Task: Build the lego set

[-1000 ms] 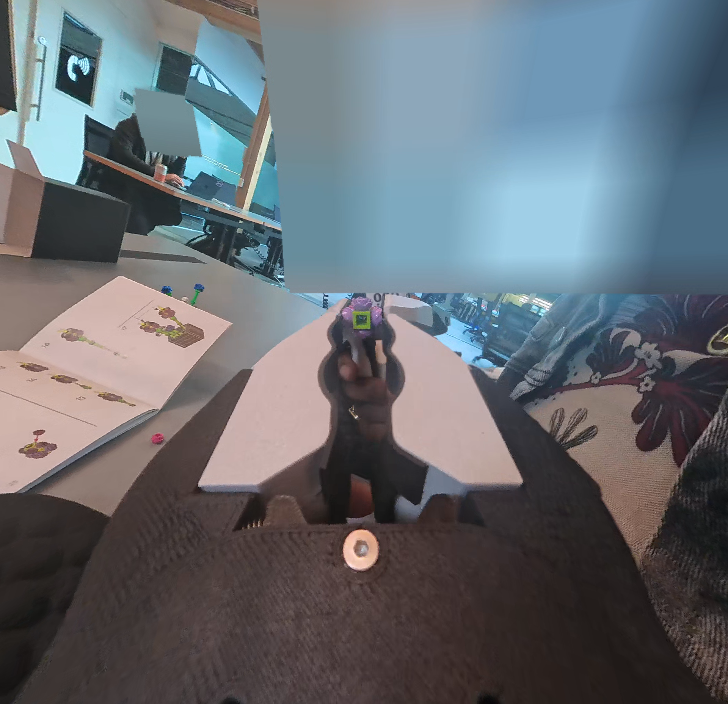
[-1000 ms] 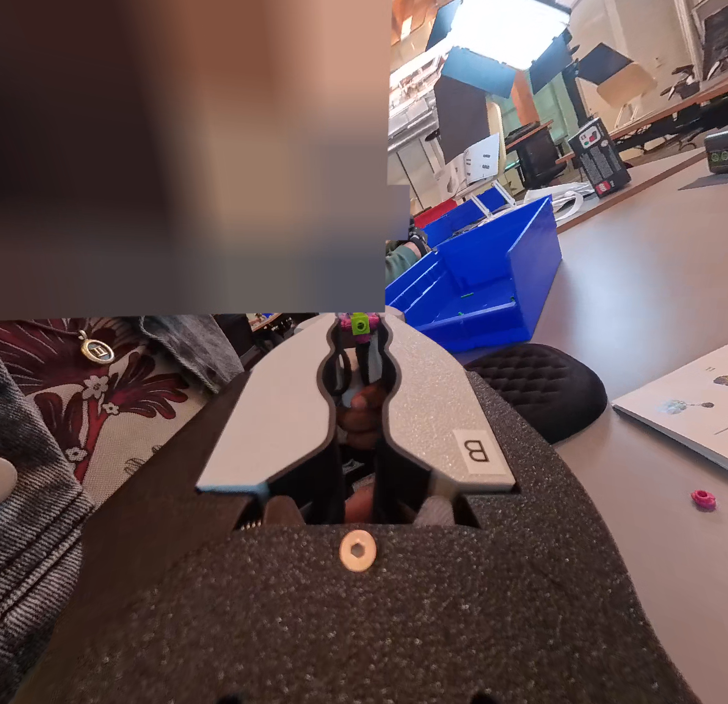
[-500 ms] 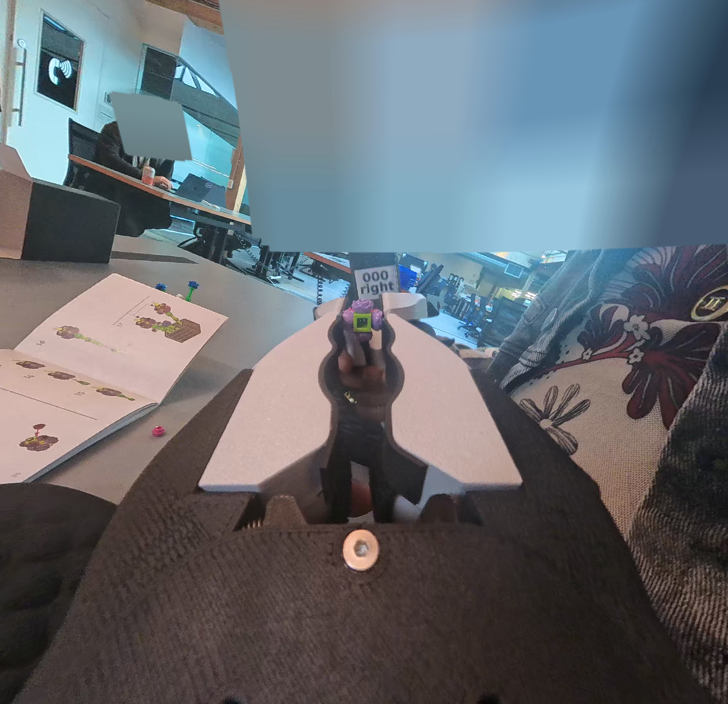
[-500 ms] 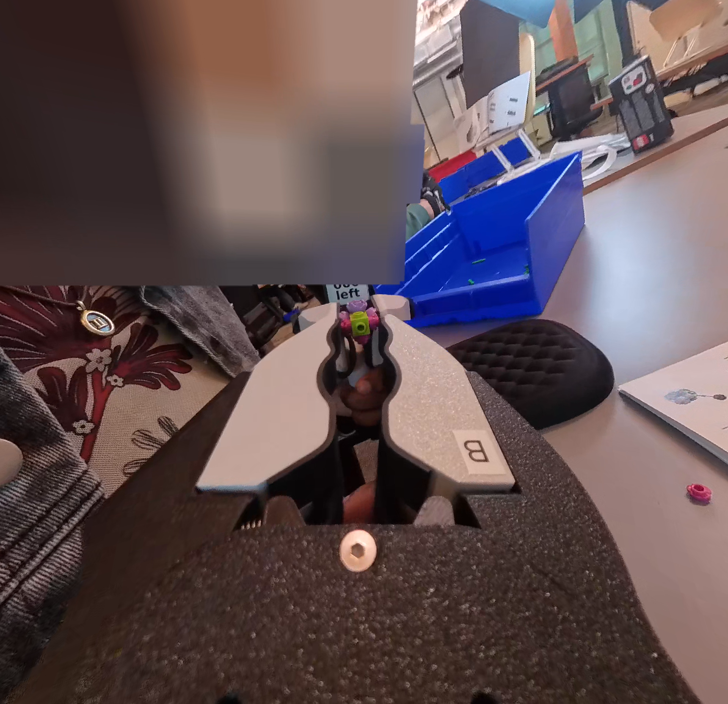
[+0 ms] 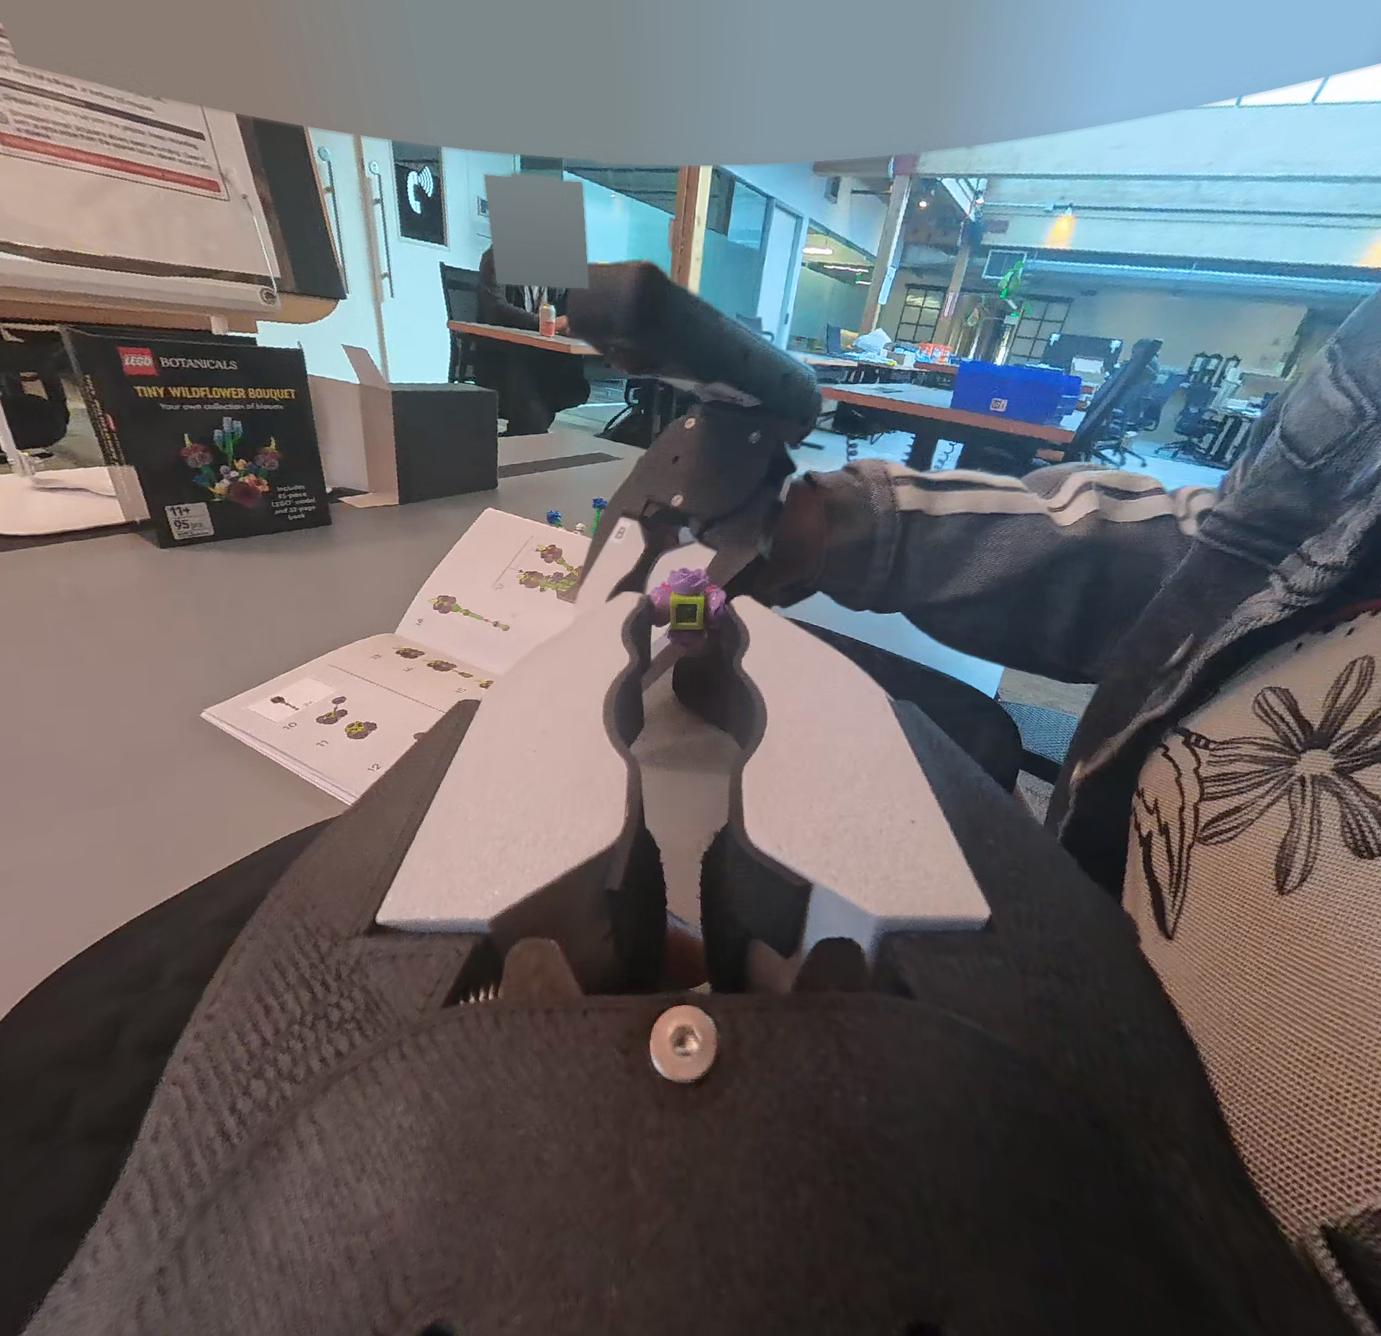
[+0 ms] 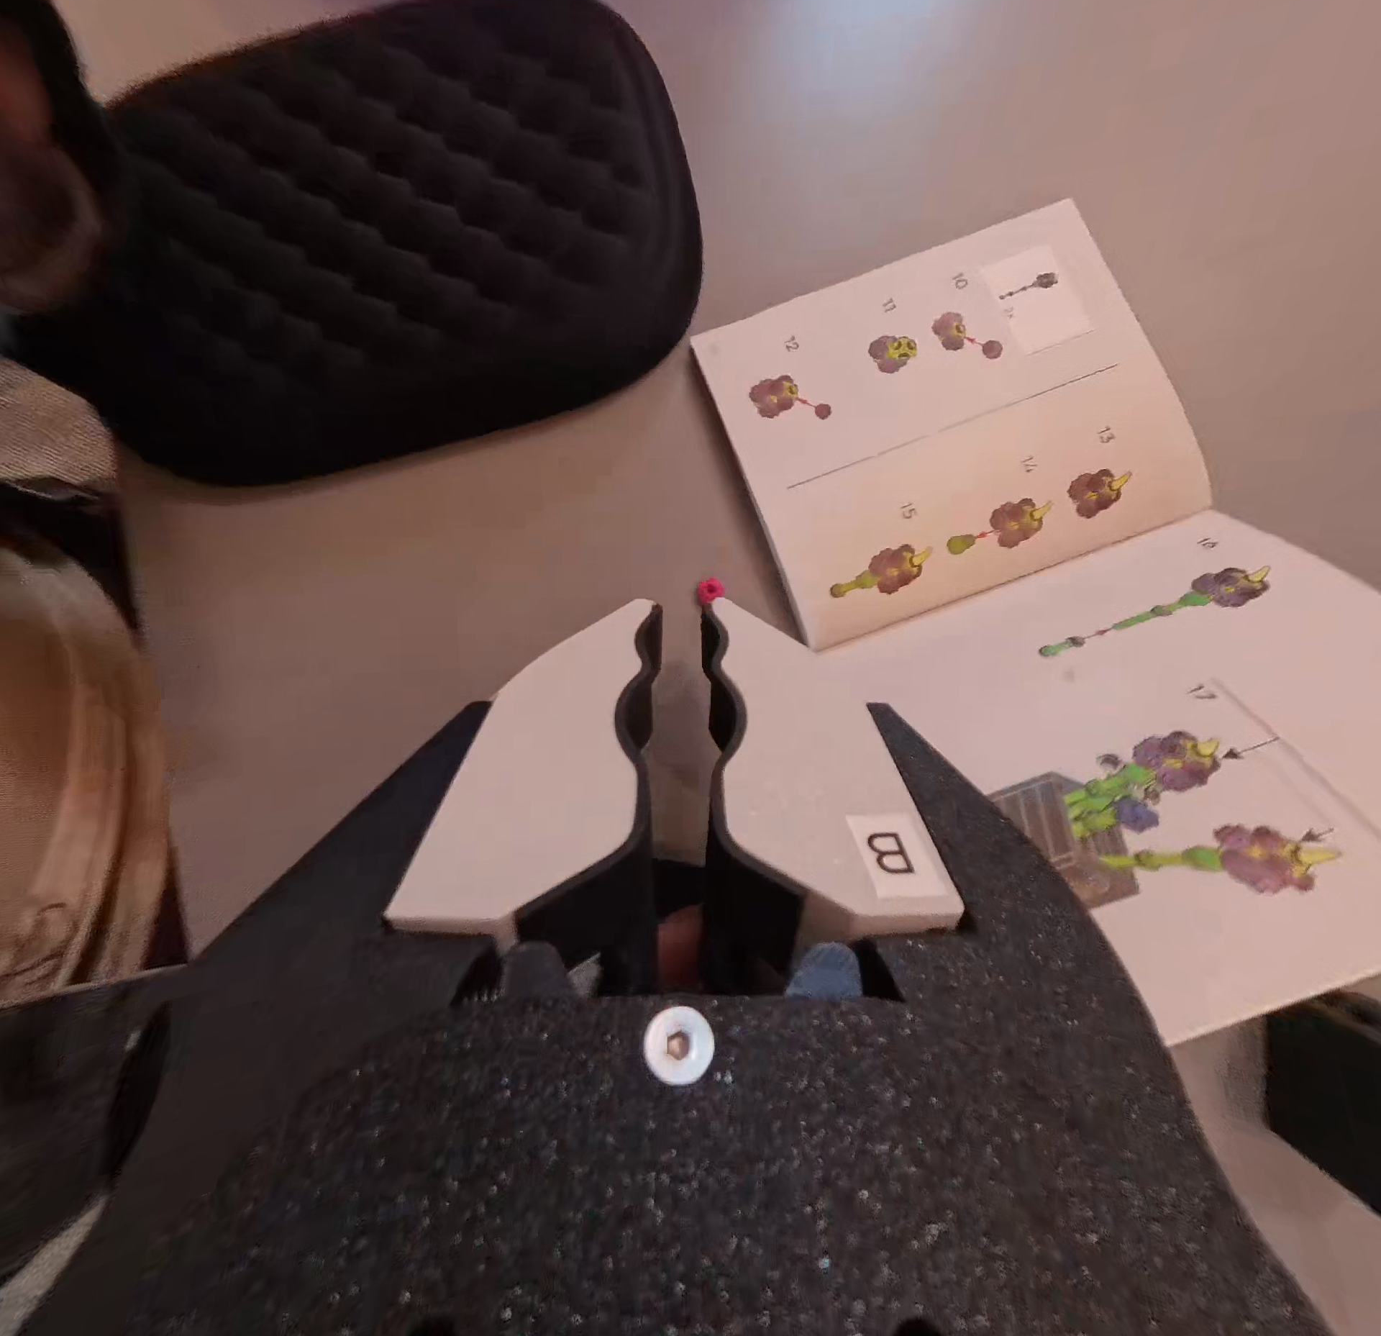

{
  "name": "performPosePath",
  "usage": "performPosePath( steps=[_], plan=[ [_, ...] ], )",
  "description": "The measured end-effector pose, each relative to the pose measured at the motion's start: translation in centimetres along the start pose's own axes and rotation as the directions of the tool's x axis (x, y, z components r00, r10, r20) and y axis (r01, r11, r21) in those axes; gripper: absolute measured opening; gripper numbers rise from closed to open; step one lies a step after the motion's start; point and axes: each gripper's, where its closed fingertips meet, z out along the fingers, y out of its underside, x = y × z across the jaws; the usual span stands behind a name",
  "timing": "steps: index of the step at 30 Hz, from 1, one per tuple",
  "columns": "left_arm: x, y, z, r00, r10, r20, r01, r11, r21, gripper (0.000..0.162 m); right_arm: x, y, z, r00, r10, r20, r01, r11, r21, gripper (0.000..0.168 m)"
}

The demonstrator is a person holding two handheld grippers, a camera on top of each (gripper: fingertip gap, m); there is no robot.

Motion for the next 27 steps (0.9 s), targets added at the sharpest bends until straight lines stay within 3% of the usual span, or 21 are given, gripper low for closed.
performPosePath(
  steps=[7,27],
  plan=[
    [0.0,0.3,0.2,0.999,-0.02,-0.025,0.019,1.0,-0.018,0.017,0.8,0.2,1.0,0.997,-0.061,-0.038,0.059,0.997,-0.057,0.009],
    [-0.2,0.4,0.4,0.999,-0.036,-0.025,0.035,0.999,-0.028,0.017,0.8,0.5,1.7,0.996,-0.073,-0.045,0.071,0.996,-0.047,0.005]
  ],
)
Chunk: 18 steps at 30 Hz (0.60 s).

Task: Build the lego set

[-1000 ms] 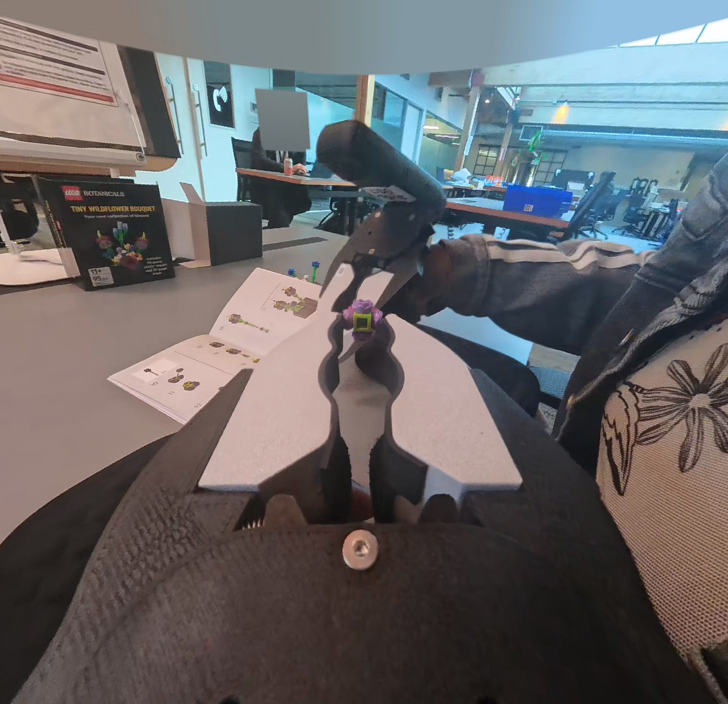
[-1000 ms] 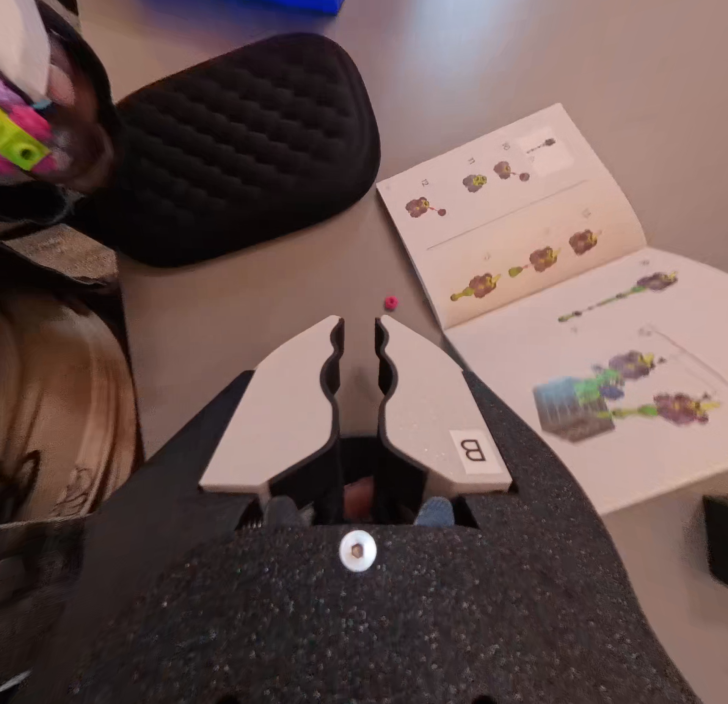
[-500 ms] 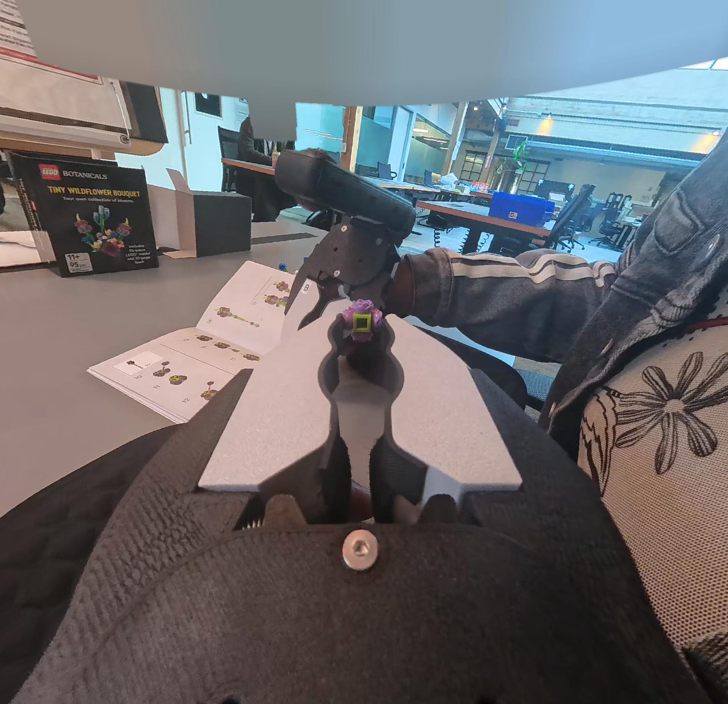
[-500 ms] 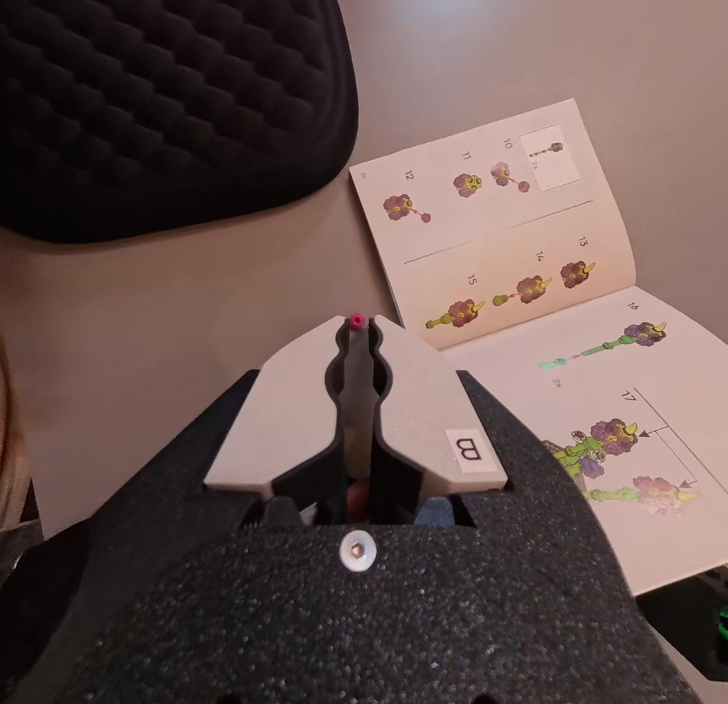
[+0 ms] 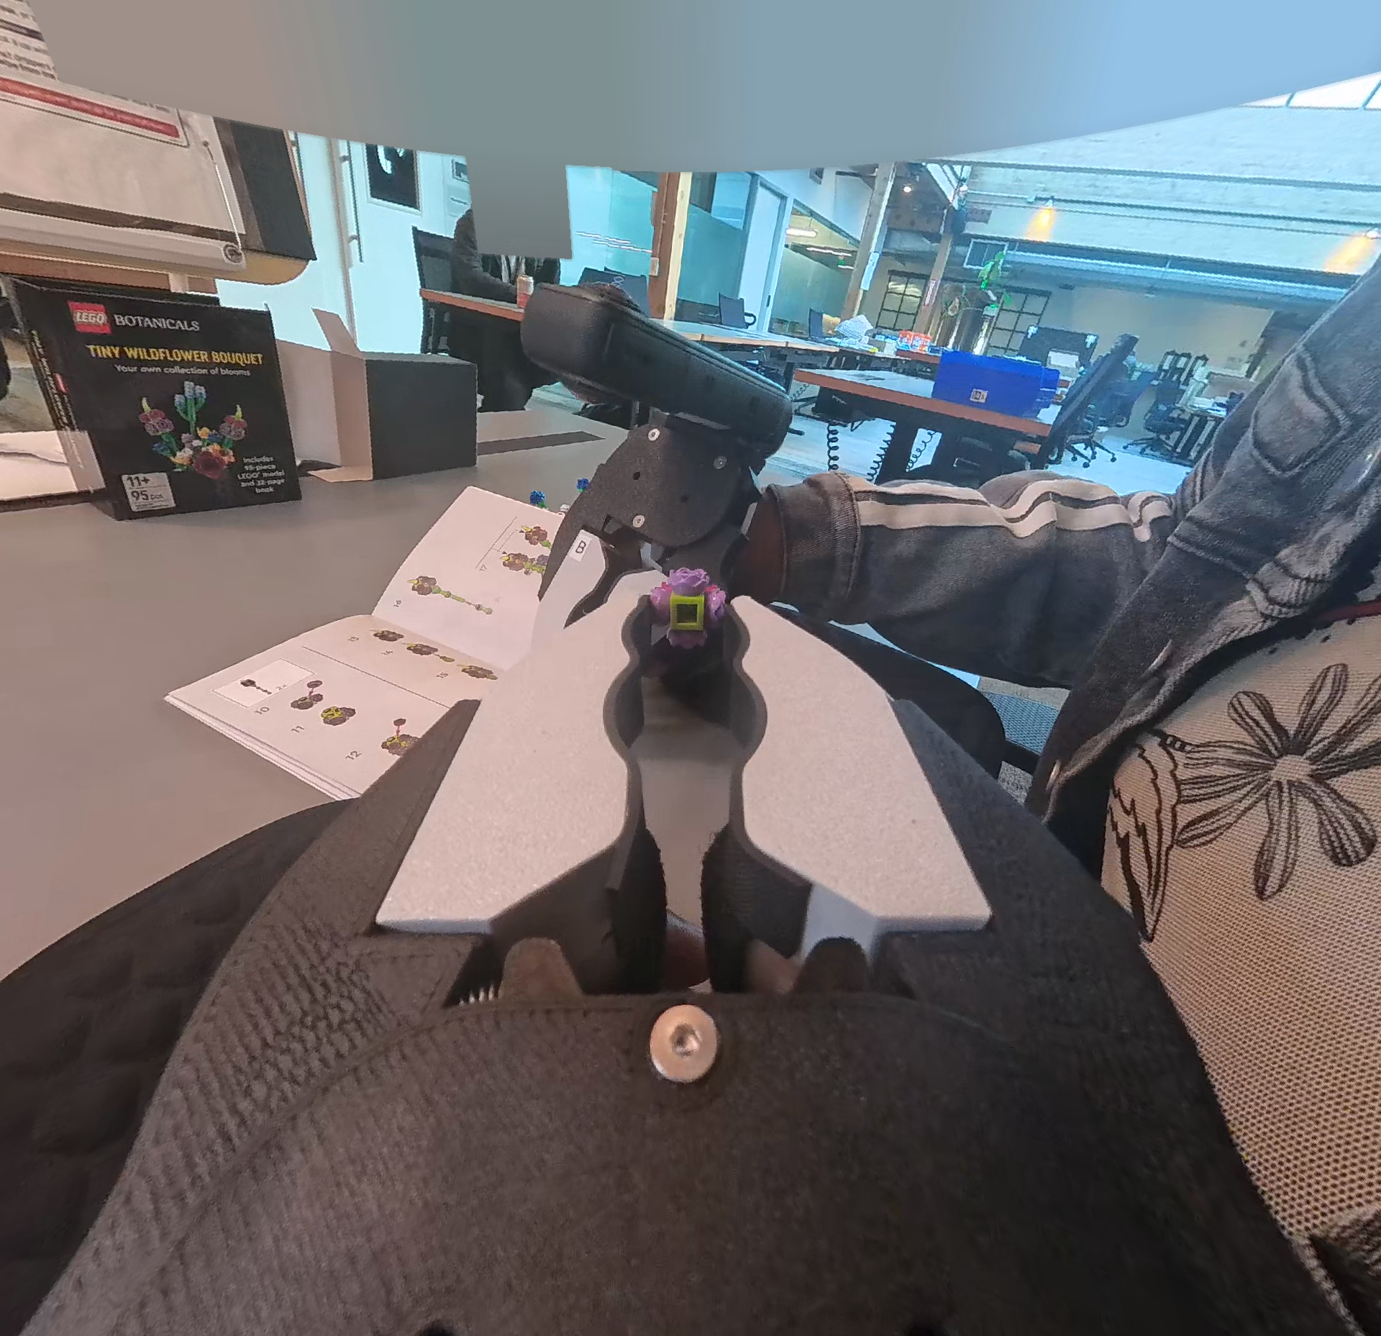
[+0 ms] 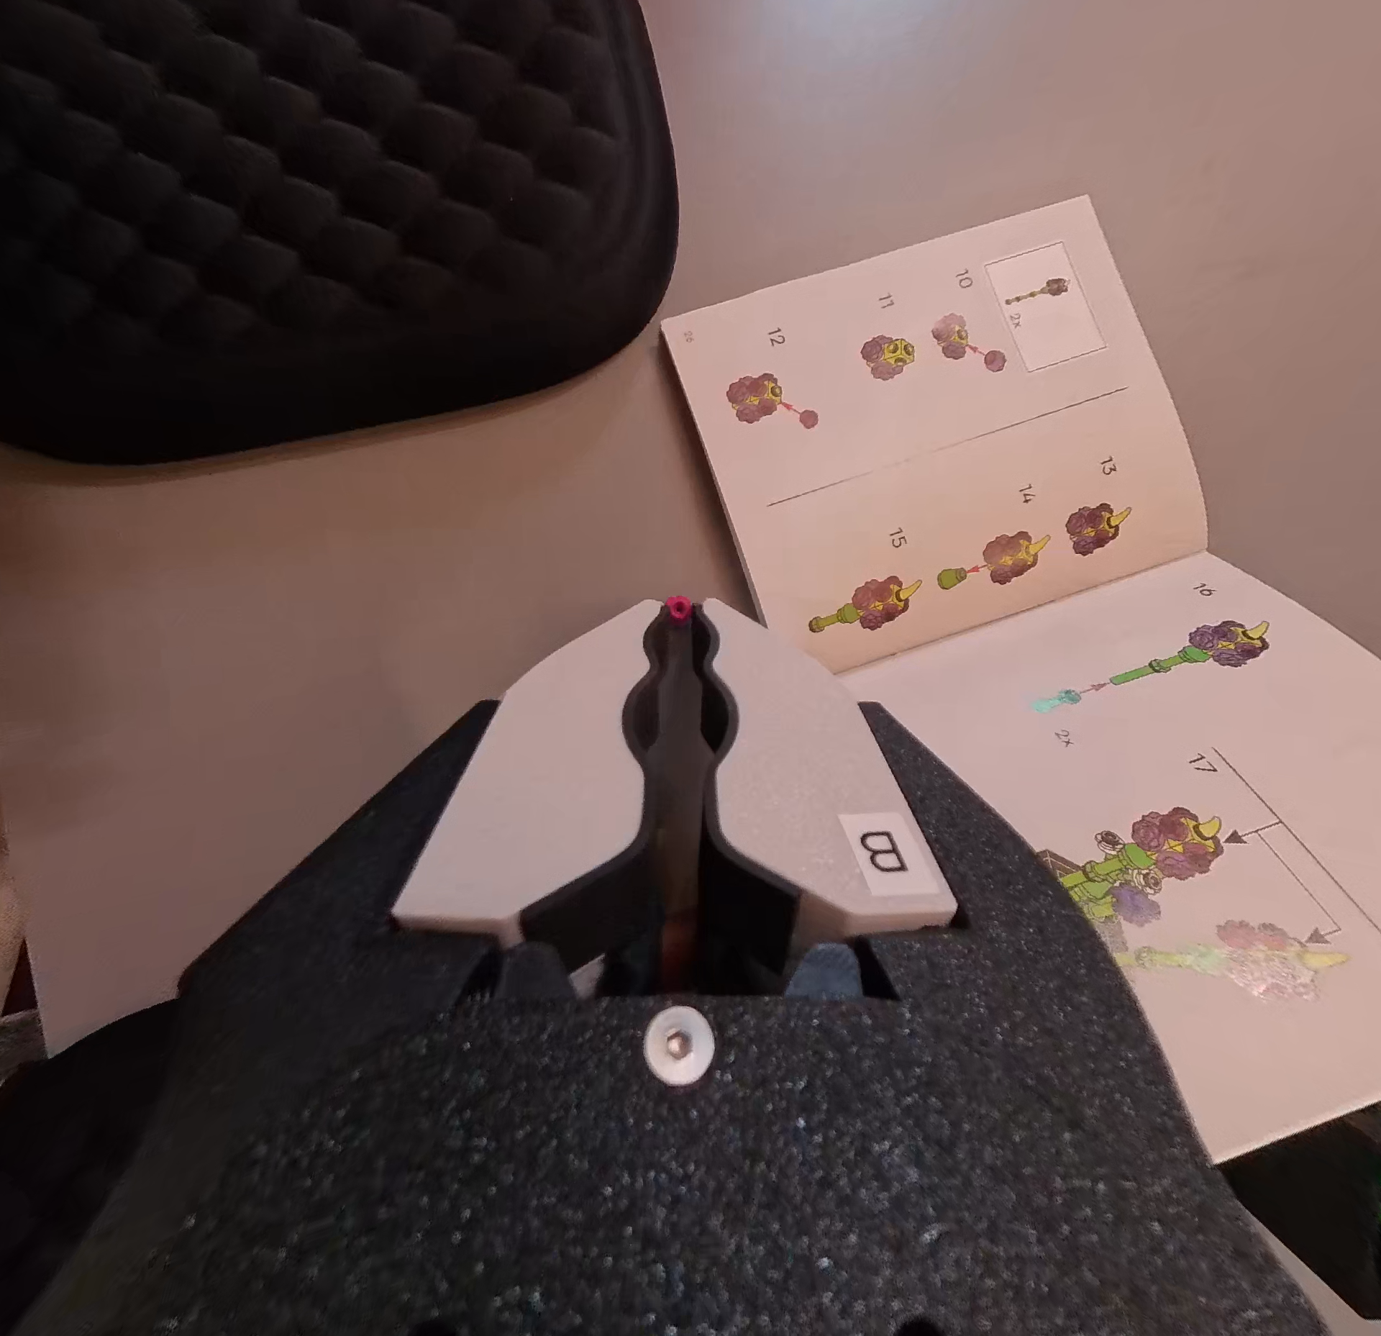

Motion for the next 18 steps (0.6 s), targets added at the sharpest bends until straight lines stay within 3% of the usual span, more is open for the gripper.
performPosePath(
  steps=[18],
  plan=[
    [-0.15,-0.1,0.02,1.0,-0.008,-0.003,0.008,1.0,0.005,0.017,-0.21,0.11,0.07,1.0,-0.008,-0.003,0.008,1.0,-0.013,0.01]
  ],
)
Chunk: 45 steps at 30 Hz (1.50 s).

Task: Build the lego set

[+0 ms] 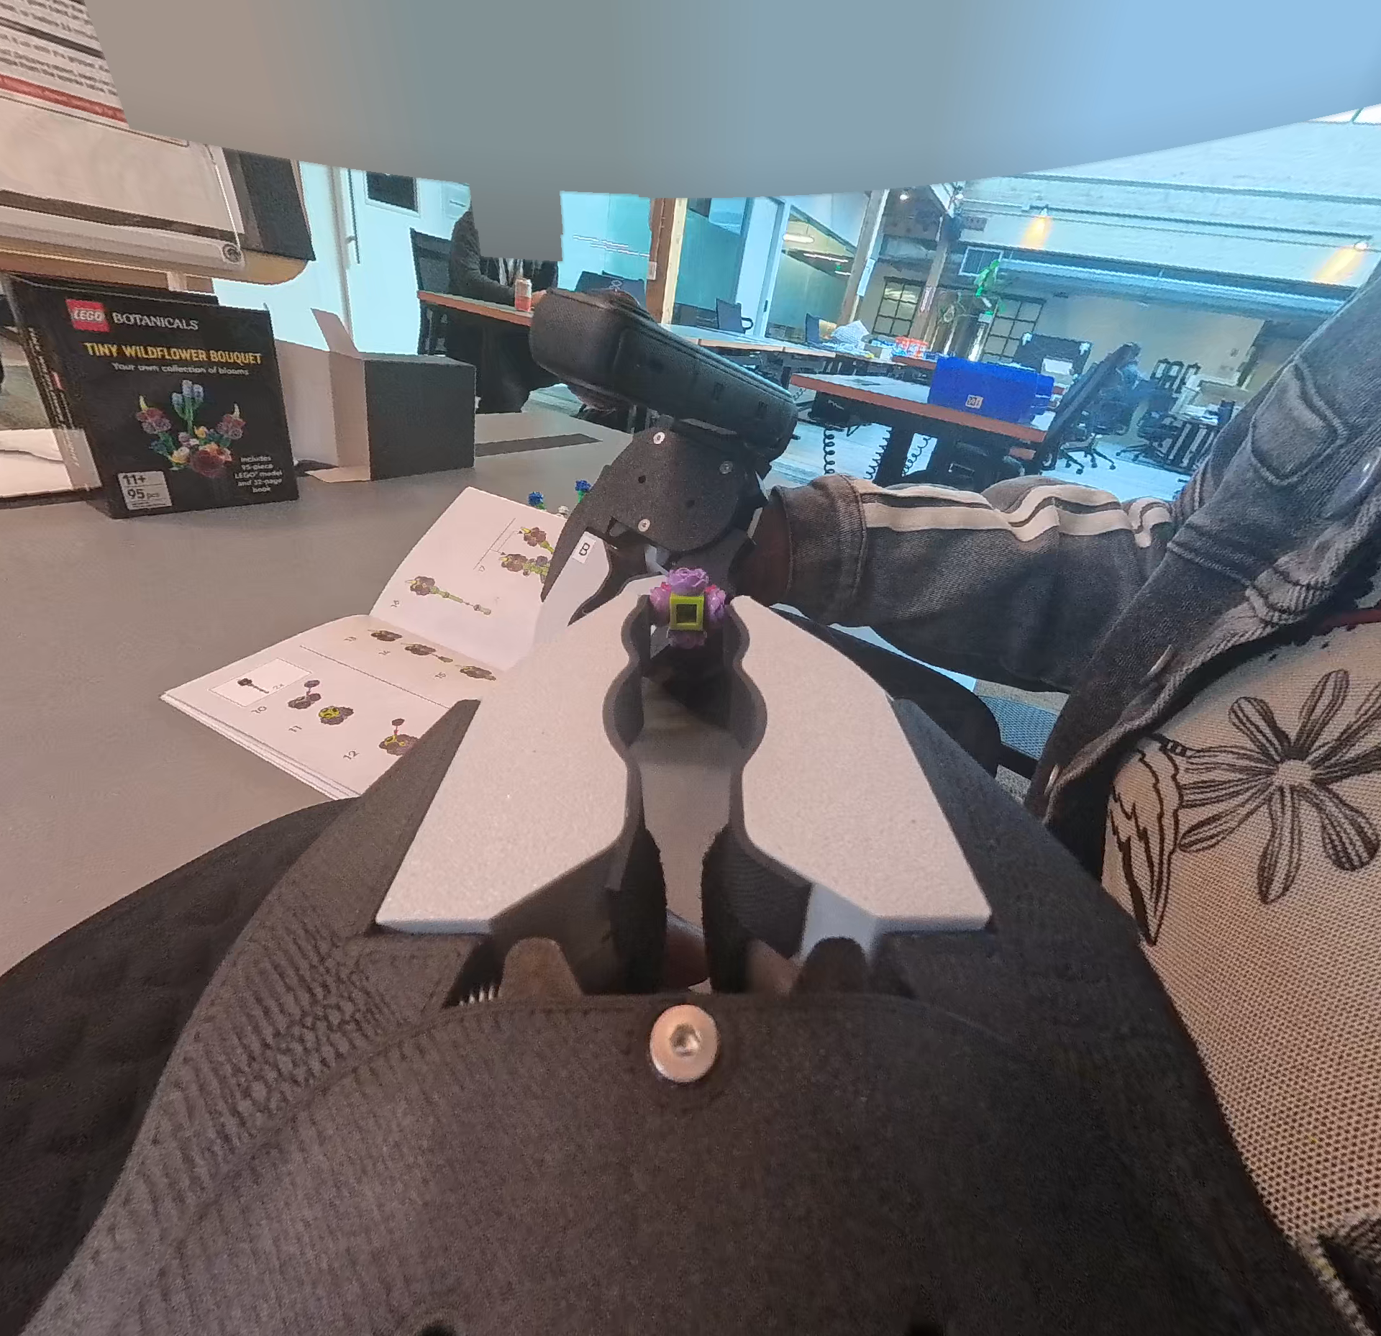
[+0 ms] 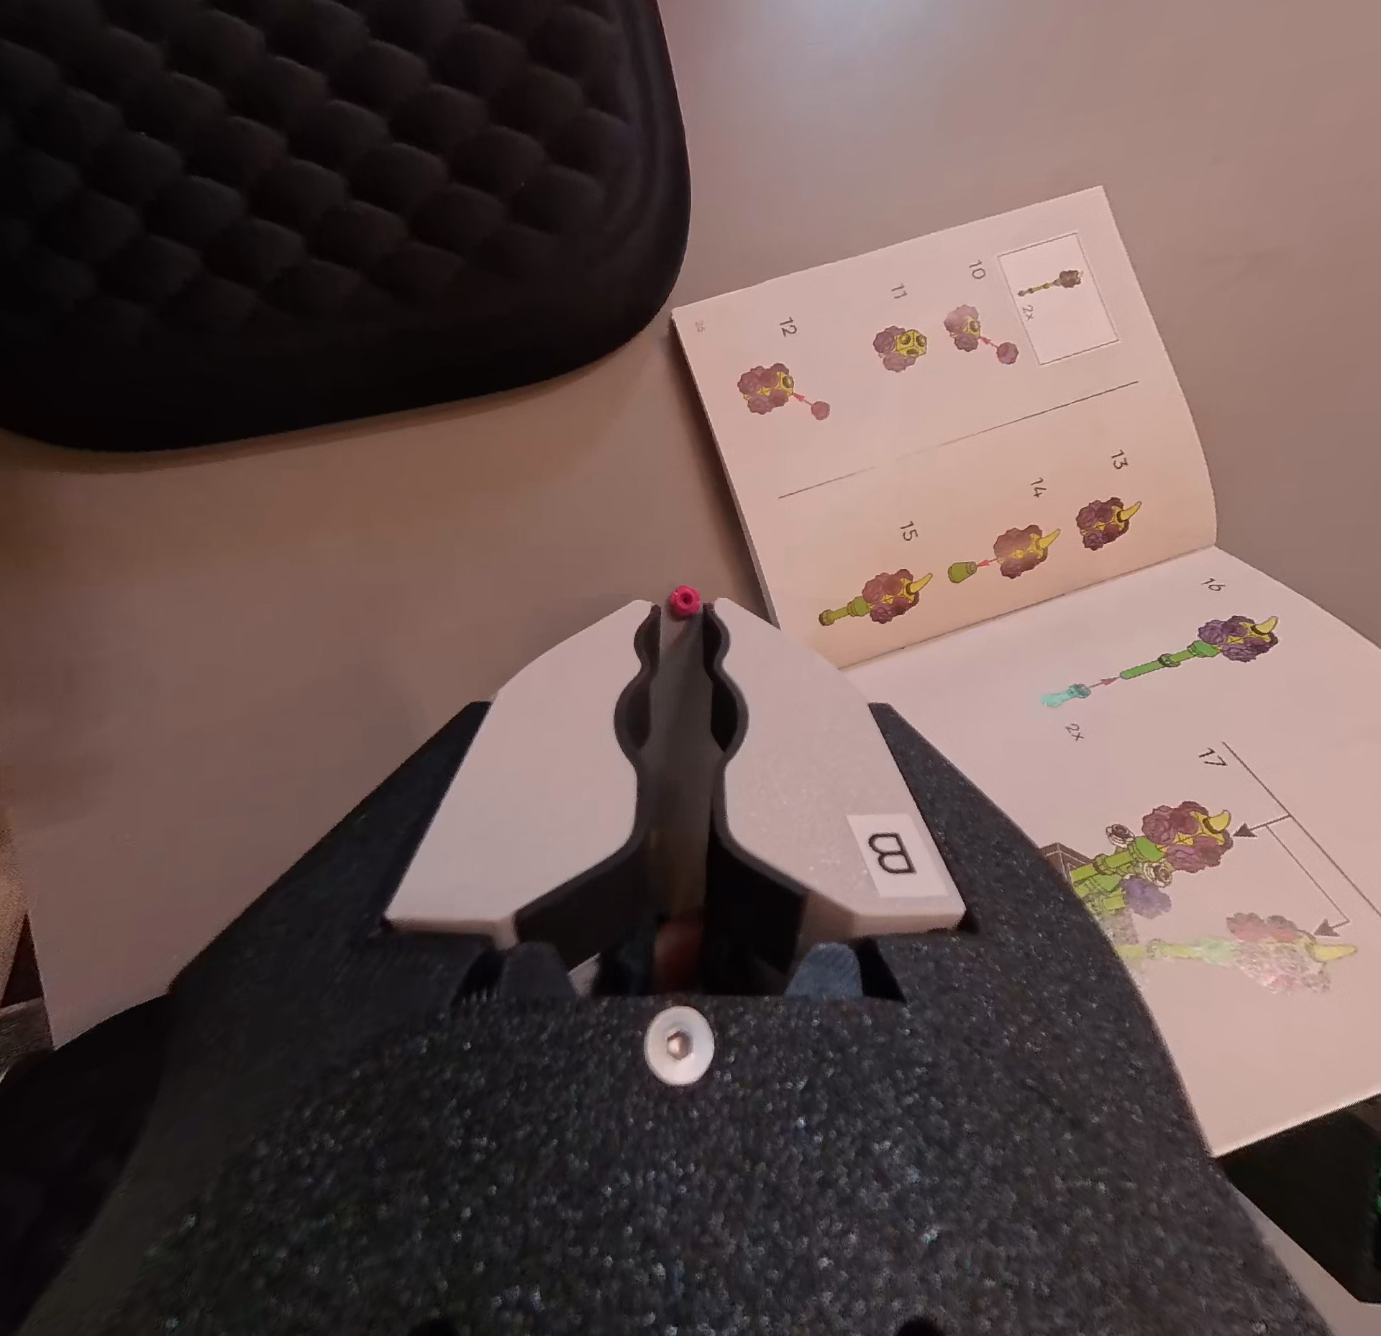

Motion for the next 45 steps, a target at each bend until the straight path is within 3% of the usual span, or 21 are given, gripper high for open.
performPosePath(
  steps=[15,18,22,24,33,45],
  plan=[
    [0.0,0.0,0.0,1.0,-0.013,0.003,0.013,1.0,0.0,0.017,0.1,-0.8,-0.2,1.0,0.008,-0.002,-0.008,0.999,0.038,0.006],
    [0.0,0.1,-0.1,1.0,-0.026,0.003,0.026,1.0,-0.004,0.017,-1.0,-2.8,-2.4,0.998,0.021,0.062,-0.031,0.986,0.165,0.006],
    [0.0,0.4,0.0,1.0,-0.013,0.003,0.013,0.999,-0.029,0.017,-4.5,-6.9,-7.7,0.964,-0.005,0.266,-0.102,0.916,0.387,0.006],
    [0.1,0.5,0.1,1.0,0.005,0.003,-0.005,0.999,-0.035,0.017,-5.9,-7.9,-9.4,0.947,-0.034,0.319,-0.109,0.901,0.421,0.005],
    [1.1,1.3,0.6,0.991,0.137,0.005,-0.136,0.987,-0.087,0.017,-7.8,-7.4,-8.6,0.96,-0.097,0.261,0.011,0.95,0.312,0.005],
    [1.1,1.2,0.5,0.992,0.13,0.004,-0.129,0.989,-0.071,0.017,-7.9,-7.3,-8.5,0.965,-0.105,0.241,0.035,0.959,0.28,0.004]
  ],
)
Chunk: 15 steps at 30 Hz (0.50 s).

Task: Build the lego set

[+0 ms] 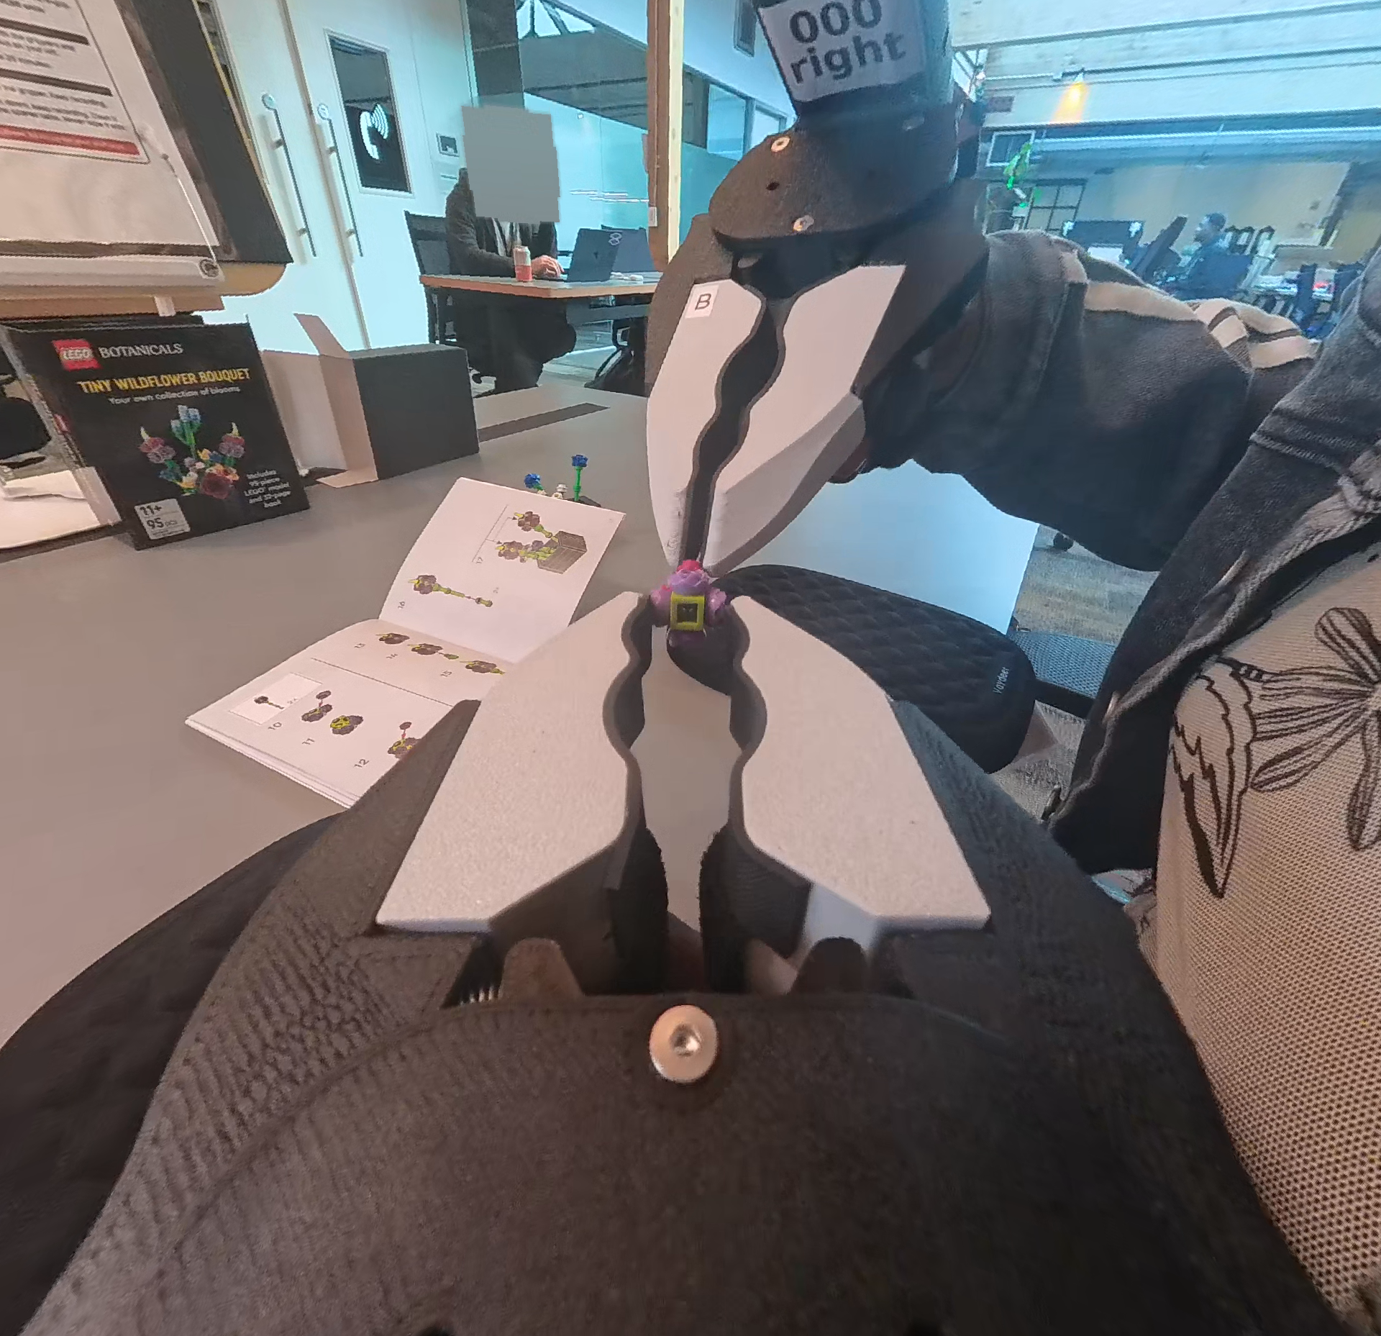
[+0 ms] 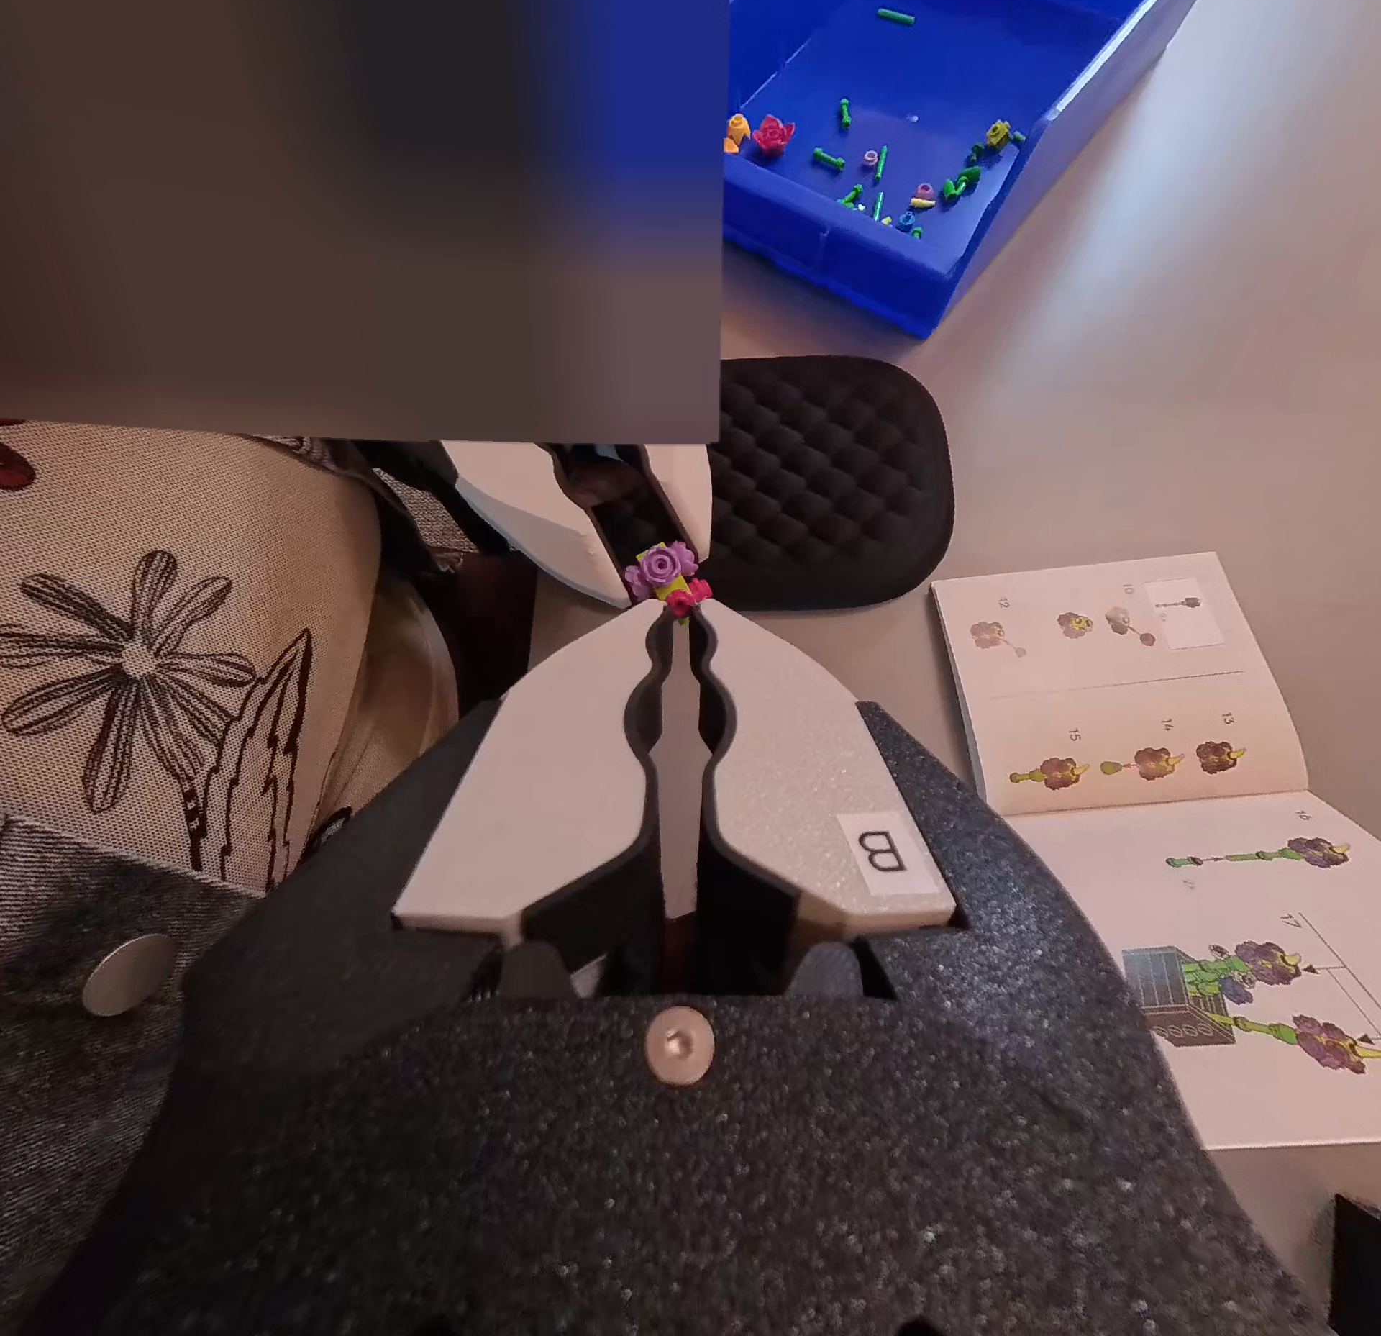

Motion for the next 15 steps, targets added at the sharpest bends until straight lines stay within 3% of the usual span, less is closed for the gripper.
performPosePath(
  steps=[15],
  plan=[
    [0.81,-0.1,-0.27,0.999,0.029,-0.036,-0.028,1.0,0.013,0.016,-0.69,0.32,-0.07,0.998,-0.059,-0.006,0.058,0.995,-0.083,0.004]
  ],
)
